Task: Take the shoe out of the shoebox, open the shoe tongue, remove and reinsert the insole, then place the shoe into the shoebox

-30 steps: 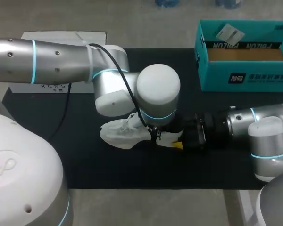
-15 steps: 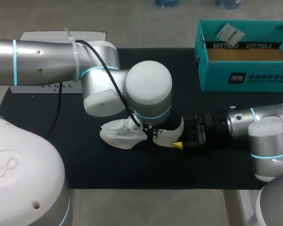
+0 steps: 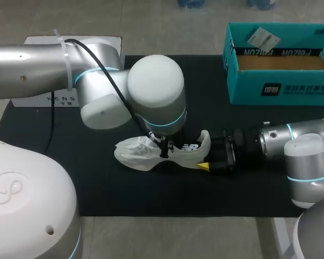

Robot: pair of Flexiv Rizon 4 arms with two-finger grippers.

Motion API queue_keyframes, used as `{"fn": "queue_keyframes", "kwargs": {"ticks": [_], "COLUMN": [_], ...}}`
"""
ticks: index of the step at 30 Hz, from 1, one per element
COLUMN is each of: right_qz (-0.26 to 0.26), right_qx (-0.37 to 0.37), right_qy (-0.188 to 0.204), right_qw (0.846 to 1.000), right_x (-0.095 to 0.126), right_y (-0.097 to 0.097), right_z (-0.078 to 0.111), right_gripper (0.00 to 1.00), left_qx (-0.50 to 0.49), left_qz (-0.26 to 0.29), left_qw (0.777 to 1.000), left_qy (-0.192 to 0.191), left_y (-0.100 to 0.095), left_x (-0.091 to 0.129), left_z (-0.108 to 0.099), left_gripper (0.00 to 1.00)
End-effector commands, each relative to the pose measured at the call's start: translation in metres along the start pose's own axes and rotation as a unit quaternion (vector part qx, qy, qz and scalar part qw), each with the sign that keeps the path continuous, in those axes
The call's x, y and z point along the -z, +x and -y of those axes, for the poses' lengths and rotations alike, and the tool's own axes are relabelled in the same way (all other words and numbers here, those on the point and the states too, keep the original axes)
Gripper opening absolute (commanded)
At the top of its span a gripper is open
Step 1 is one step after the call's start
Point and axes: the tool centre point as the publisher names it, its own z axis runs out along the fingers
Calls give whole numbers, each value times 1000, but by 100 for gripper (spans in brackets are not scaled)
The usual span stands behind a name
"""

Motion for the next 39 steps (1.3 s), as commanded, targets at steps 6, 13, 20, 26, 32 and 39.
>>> {"fn": "queue_keyframes", "kwargs": {"ticks": [6, 13, 20, 26, 32, 39], "right_qz": [0, 0, 0, 0, 0, 0], "right_qx": [0, 0, 0, 0, 0, 0], "right_qy": [1, 1, 1, 1, 1, 1], "right_qw": [1000, 1000, 1000, 1000, 1000, 1000], "right_x": [-5, -5, -5, -5, -5, -5], "right_y": [2, 2, 2, 2, 2, 2], "right_z": [7, 7, 7, 7, 7, 7], "right_gripper": [0, 0, 0, 0, 0, 0], "left_qx": [-3, 0, -16, -27, -37, -48], "left_qz": [-49, -100, -134, -146, -155, -156], "left_qw": [999, 995, 990, 987, 986, 986], "left_qy": [-12, -9, -48, -55, -51, -43], "left_y": [-14, -30, -14, 2, 13, 21], "left_x": [-17, -22, -34, -40, -40, -39], "left_z": [22, 39, 25, 14, 9, 7], "left_gripper": [0, 0, 0, 0, 0, 0]}}
